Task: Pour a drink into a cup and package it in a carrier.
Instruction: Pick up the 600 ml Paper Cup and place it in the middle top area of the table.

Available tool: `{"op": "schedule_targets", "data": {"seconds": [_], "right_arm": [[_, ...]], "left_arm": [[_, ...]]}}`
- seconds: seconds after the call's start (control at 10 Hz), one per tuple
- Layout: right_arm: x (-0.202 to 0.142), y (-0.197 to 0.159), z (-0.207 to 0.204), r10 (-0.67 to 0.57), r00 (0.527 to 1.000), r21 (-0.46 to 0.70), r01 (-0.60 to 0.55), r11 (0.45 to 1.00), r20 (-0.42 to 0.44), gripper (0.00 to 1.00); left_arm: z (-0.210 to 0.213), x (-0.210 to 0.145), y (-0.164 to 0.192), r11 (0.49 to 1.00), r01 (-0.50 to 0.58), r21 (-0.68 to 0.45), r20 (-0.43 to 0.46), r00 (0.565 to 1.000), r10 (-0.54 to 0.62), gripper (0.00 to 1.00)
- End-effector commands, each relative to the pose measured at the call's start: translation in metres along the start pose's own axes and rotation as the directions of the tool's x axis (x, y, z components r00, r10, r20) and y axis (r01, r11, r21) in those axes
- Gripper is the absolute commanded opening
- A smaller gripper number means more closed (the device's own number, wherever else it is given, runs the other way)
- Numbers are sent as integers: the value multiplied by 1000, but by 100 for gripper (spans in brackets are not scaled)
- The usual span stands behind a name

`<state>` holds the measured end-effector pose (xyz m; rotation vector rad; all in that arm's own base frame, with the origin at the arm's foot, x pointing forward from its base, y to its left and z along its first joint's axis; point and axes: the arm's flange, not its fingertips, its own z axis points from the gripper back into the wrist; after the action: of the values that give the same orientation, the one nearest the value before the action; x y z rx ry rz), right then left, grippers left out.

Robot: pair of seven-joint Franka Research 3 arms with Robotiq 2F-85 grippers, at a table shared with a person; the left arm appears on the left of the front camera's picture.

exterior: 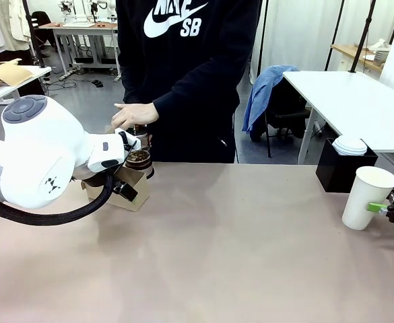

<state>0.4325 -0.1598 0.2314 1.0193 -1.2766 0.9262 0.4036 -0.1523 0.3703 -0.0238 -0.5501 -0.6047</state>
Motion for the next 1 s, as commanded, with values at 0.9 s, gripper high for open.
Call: {"op": "schedule_targets", "data": {"seconds": [0.9], "right_arm": [[-3, 0, -7, -19, 1000, 20, 19, 1000, 15, 81]], "left_arm": [[0, 0, 0, 1000, -1, -1, 0, 1000, 1, 100]]}}
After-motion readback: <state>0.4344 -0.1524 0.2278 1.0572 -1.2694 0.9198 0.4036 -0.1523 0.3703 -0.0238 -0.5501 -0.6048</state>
